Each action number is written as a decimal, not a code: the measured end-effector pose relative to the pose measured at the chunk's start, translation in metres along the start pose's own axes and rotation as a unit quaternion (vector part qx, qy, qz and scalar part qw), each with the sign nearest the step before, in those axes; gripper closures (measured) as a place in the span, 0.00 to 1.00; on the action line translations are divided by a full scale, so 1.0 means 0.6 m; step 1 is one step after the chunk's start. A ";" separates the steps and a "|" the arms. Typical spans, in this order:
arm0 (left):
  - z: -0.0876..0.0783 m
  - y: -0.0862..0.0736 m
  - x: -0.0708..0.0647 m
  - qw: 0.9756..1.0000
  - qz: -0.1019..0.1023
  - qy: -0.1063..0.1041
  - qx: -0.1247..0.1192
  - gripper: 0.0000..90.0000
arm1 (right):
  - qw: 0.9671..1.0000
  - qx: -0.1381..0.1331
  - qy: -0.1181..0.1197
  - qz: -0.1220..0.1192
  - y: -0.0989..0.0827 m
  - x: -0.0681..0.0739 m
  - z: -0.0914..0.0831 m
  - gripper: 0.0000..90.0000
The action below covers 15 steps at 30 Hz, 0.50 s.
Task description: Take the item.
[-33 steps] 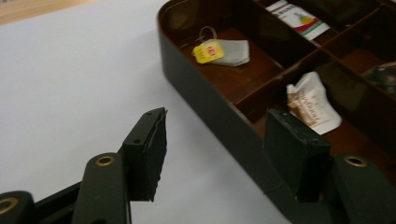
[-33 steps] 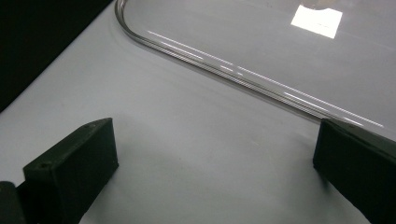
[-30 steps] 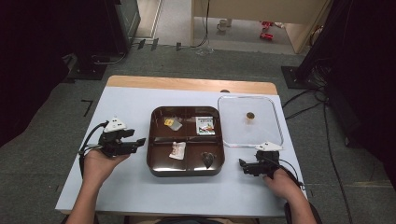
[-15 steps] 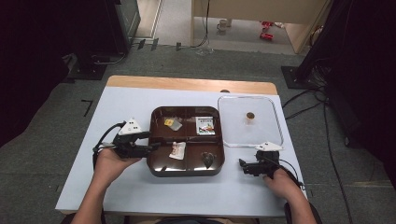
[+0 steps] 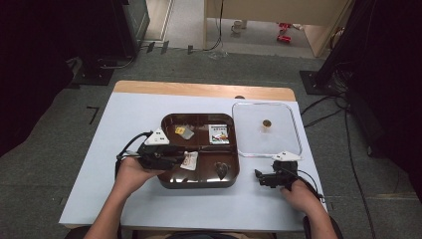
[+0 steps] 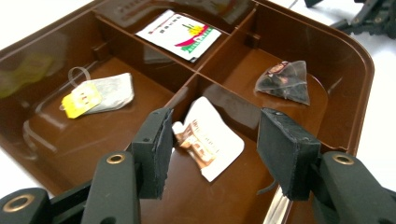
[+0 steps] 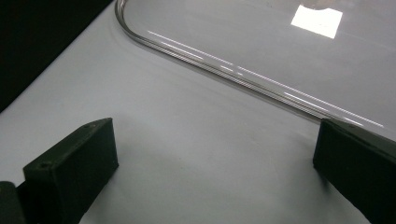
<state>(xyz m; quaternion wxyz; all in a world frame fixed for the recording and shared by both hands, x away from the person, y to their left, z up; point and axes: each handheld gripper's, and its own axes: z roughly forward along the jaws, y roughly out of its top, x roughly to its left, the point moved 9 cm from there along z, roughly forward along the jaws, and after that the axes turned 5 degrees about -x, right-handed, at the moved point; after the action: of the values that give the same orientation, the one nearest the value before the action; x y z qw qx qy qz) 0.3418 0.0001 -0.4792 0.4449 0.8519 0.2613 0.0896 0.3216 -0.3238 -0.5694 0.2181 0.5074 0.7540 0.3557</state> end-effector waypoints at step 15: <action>0.059 -0.027 0.005 0.996 -0.022 0.018 0.080 0.53 | 1.000 0.000 0.000 0.000 0.000 0.000 0.000 0.00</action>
<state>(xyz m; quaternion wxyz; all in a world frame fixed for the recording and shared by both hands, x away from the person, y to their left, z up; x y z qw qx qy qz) 0.3521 -0.0157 -0.5135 0.3726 0.8770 0.2944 0.0738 0.3216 -0.3238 -0.5694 0.2180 0.5074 0.7540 0.3557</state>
